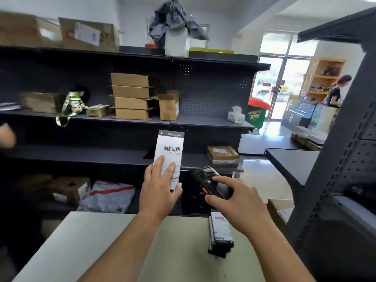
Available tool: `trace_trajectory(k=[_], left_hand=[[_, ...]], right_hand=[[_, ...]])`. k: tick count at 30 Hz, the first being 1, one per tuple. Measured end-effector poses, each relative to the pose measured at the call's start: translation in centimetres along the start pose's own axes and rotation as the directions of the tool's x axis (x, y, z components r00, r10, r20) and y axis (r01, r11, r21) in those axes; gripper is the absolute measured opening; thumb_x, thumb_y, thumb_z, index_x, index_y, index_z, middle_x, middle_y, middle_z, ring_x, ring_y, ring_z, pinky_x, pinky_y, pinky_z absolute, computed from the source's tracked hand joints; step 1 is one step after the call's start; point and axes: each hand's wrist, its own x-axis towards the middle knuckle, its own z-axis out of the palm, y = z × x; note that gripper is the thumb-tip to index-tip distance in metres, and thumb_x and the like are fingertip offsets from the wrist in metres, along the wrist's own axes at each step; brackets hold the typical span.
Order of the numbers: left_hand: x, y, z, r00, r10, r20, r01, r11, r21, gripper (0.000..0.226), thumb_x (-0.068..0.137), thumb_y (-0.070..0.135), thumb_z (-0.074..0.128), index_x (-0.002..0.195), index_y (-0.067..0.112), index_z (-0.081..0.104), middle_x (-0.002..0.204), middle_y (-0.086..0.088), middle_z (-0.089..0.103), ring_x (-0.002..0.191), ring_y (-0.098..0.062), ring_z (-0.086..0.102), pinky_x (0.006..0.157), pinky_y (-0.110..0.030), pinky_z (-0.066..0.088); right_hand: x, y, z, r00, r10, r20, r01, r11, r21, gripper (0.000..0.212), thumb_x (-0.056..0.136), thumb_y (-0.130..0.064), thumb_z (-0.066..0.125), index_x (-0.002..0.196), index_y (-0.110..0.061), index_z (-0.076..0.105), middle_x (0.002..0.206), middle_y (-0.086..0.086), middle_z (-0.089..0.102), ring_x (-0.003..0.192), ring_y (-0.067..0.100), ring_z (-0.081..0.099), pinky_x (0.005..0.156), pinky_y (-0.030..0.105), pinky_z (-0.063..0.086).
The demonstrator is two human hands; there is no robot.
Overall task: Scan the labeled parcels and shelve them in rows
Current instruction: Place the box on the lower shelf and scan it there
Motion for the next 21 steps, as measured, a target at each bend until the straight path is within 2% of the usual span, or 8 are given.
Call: trace_trajectory(k=[5, 11, 15, 18, 21], left_hand=[[-1.3, -0.6, -0.6, 1.0, 0.006, -0.02, -0.006, 1.0, 0.009, 0.062, 0.078, 0.034, 0.077, 0.134, 0.019, 0.056, 0.153, -0.005, 0.032, 0.133, -0.029, 0.031, 0.097, -0.049, 0.05], [-1.7, 0.9, -0.4, 0.999, -0.006, -0.033, 0.007, 1.0, 0.028, 0.061, 0.079, 0.034, 0.077, 0.134, 0.019, 0.056, 0.152, -0.006, 0.033, 0.133, -0.032, 0.032, 0.097, -0.05, 0.05], [-2.2, 2.0, -0.1, 0.999, -0.021, -0.036, 0.023, 0.999, 0.041, 0.061, 0.078, 0.033, 0.078, 0.132, 0.017, 0.057, 0.151, -0.008, 0.035, 0.131, -0.031, 0.033, 0.091, -0.049, 0.052], [-2.6, 2.3, -0.2, 0.999, -0.028, -0.035, 0.03, 0.998, 0.056, 0.061, 0.078, 0.033, 0.078, 0.132, 0.017, 0.058, 0.151, -0.008, 0.036, 0.131, -0.03, 0.033, 0.094, -0.05, 0.051], [-3.3, 2.4, -0.5, 0.999, -0.04, -0.027, 0.042, 0.997, 0.067, 0.059, 0.079, 0.033, 0.077, 0.133, 0.017, 0.057, 0.152, -0.008, 0.035, 0.132, -0.03, 0.032, 0.098, -0.05, 0.049]], right_hand=[[-1.6, -1.2, -1.1, 0.998, -0.033, 0.06, 0.036, 0.998, -0.059, 0.057, 0.07, -0.059, 0.067, 0.125, -0.053, 0.055, 0.117, -0.023, 0.055, 0.107, 0.004, 0.052, 0.089, 0.031, 0.05], [-2.3, -1.1, -3.8, 0.988, -0.066, 0.138, 0.084, 0.989, -0.126, 0.055, 0.073, -0.056, 0.067, 0.126, -0.05, 0.056, 0.108, -0.02, 0.054, 0.101, 0.005, 0.052, 0.082, 0.026, 0.05], [-2.3, -0.4, -4.6, 0.984, -0.094, 0.153, 0.118, 0.98, -0.159, 0.056, 0.074, -0.054, 0.068, 0.128, -0.049, 0.056, 0.113, -0.017, 0.056, 0.106, 0.008, 0.052, 0.086, 0.03, 0.051], [-2.3, 0.1, -4.9, 0.98, -0.12, 0.159, 0.146, 0.976, -0.162, 0.055, 0.075, -0.053, 0.068, 0.129, -0.049, 0.055, 0.119, -0.016, 0.056, 0.11, 0.007, 0.049, 0.086, 0.026, 0.045], [-2.2, 0.8, -4.5, 0.977, -0.141, 0.158, 0.164, 0.976, -0.143, 0.055, 0.075, -0.053, 0.069, 0.128, -0.049, 0.055, 0.116, -0.017, 0.054, 0.109, 0.007, 0.051, 0.086, 0.027, 0.046]])
